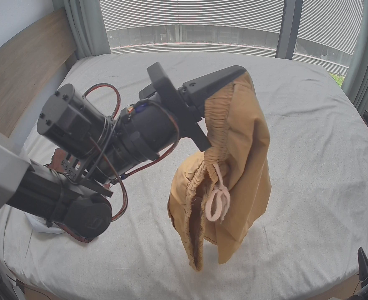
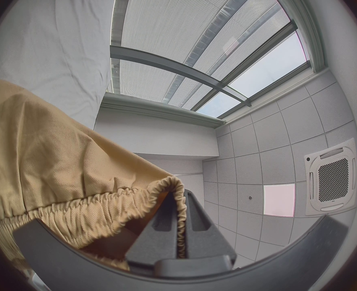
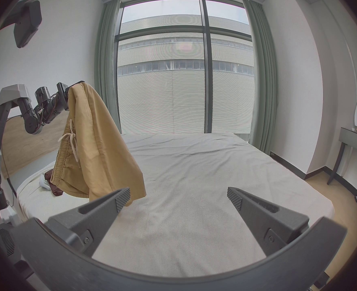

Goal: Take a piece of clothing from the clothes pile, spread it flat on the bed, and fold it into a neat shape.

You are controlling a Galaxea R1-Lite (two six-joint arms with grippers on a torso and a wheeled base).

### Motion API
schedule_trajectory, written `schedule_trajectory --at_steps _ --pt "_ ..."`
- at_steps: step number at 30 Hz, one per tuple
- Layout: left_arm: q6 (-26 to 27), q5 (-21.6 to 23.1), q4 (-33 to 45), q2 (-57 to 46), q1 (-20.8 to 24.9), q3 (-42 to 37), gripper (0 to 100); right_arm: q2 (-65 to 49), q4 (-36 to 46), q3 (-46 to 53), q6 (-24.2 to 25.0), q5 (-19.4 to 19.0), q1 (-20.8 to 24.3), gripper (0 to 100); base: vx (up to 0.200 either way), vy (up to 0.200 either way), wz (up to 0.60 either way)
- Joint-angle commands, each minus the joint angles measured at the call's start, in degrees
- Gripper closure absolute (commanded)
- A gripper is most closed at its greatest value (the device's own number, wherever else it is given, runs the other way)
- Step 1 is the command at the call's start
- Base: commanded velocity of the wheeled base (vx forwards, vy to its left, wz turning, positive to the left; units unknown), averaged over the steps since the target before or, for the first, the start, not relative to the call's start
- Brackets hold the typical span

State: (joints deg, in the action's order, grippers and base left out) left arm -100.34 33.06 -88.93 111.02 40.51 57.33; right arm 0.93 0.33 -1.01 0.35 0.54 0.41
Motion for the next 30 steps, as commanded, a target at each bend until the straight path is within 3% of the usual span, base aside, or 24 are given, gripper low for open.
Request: schedule_trajectory --at_steps 1,13,16,17,20,23,30 --pt "0.0 -1.1 0.0 4.3 1.8 4.0 100 -0.9 0.0 0.9 0.0 0.0 0.0 0 0.0 0.0 0.0" --pt "-1.8 -1.8 0.0 6.8 3.9 11.6 100 -0.9 0.0 0.9 0.0 0.0 0.0 0 0.0 0.0 0.0" --pt "-4.7 -3.7 -0.1 6.7 4.0 12.9 100 -0.9 0.0 0.9 0.0 0.0 0.0 0 0.0 0.0 0.0" --pt "-5.7 -6.2 -0.1 6.8 4.0 13.9 100 -0.9 0.0 0.9 0.0 0.0 0.0 0 0.0 0.0 0.0" --pt "-5.9 -6.9 -0.1 7.6 3.9 13.9 100 -0.9 -0.1 0.9 0.0 0.0 0.0 0 0.0 0.0 0.0" --pt "-4.9 -7.1 0.0 10.7 3.2 13.9 100 -0.9 -0.2 0.9 0.0 0.0 0.0 0 0.0 0.0 0.0" --pt "5.5 -7.0 0.0 17.0 -1.1 12.9 100 -0.9 -0.2 1.0 0.2 0.0 0.0 0 0.0 0.0 0.0"
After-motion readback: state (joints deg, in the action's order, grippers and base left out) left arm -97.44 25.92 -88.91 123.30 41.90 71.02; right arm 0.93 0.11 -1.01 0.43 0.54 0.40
